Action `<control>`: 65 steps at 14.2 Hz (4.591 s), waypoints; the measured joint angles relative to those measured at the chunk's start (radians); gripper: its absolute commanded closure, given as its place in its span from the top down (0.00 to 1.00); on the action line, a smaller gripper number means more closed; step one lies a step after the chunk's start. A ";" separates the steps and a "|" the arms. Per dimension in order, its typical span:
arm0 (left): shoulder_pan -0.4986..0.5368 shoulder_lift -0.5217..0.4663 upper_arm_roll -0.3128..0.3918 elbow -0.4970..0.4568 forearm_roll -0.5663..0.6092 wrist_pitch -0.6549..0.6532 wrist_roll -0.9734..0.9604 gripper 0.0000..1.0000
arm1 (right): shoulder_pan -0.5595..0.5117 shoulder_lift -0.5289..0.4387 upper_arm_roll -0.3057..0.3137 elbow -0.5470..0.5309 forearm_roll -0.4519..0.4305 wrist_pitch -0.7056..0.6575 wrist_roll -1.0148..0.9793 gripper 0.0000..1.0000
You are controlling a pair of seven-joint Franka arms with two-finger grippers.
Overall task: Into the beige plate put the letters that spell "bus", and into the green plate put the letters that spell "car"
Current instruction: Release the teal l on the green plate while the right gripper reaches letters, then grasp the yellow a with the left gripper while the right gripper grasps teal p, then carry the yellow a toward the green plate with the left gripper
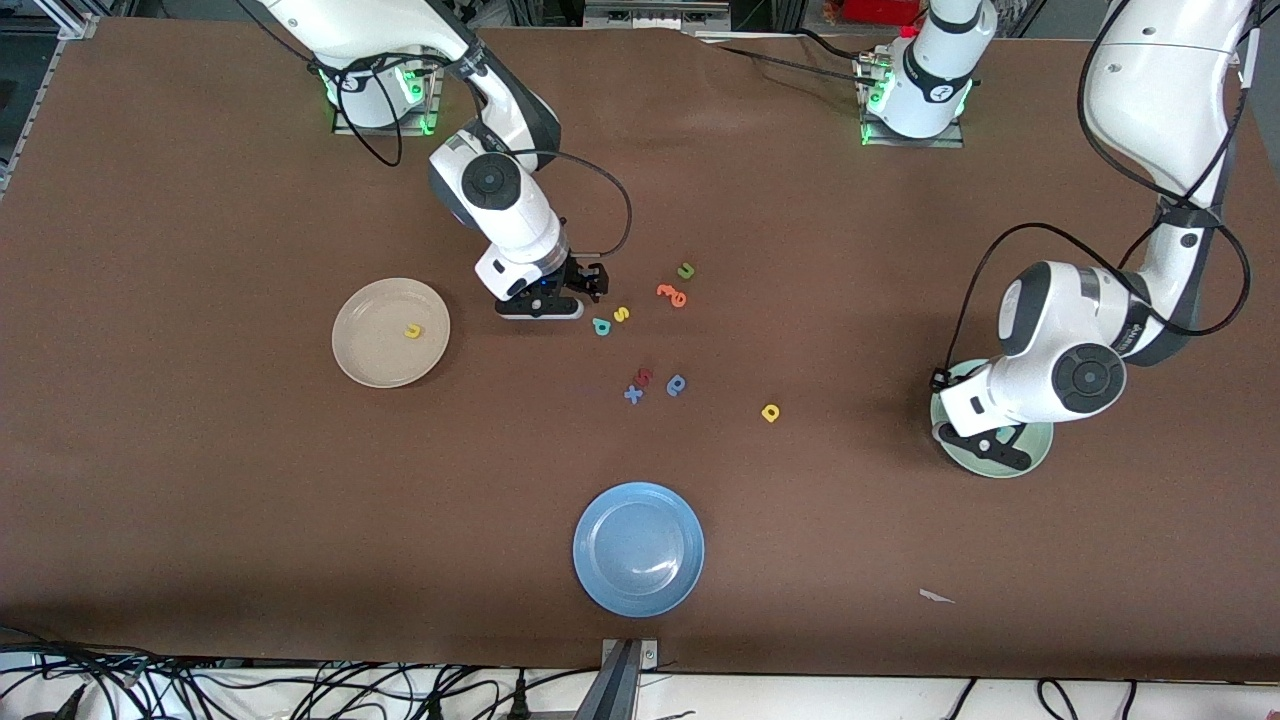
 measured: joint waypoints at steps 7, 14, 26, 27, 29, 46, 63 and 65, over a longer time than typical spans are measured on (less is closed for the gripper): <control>0.062 -0.012 -0.015 -0.054 0.085 0.075 0.126 1.00 | 0.124 0.109 -0.071 0.096 -0.087 0.003 0.138 0.81; -0.043 -0.031 -0.047 -0.047 -0.126 0.077 -0.302 1.00 | 0.136 0.124 -0.103 0.128 -0.128 -0.002 0.146 0.81; -0.322 0.162 -0.050 0.109 -0.130 0.210 -1.056 0.99 | 0.130 0.136 -0.107 0.133 -0.166 -0.007 0.184 0.77; -0.332 0.180 -0.050 0.122 -0.130 0.217 -1.085 0.98 | 0.131 0.136 -0.107 0.140 -0.166 -0.010 0.184 0.77; -0.354 0.217 -0.050 0.165 -0.130 0.219 -1.135 0.93 | 0.131 0.136 -0.107 0.159 -0.166 -0.049 0.184 0.77; -0.378 0.262 -0.040 0.205 -0.112 0.231 -1.172 0.46 | 0.154 0.151 -0.098 0.174 -0.209 -0.075 0.233 0.73; -0.376 0.261 -0.036 0.210 -0.091 0.235 -1.158 0.23 | 0.153 0.162 -0.107 0.200 -0.226 -0.092 0.237 0.72; -0.359 0.257 -0.026 0.217 -0.087 0.188 -1.064 0.23 | 0.153 0.162 -0.107 0.200 -0.227 -0.091 0.238 0.67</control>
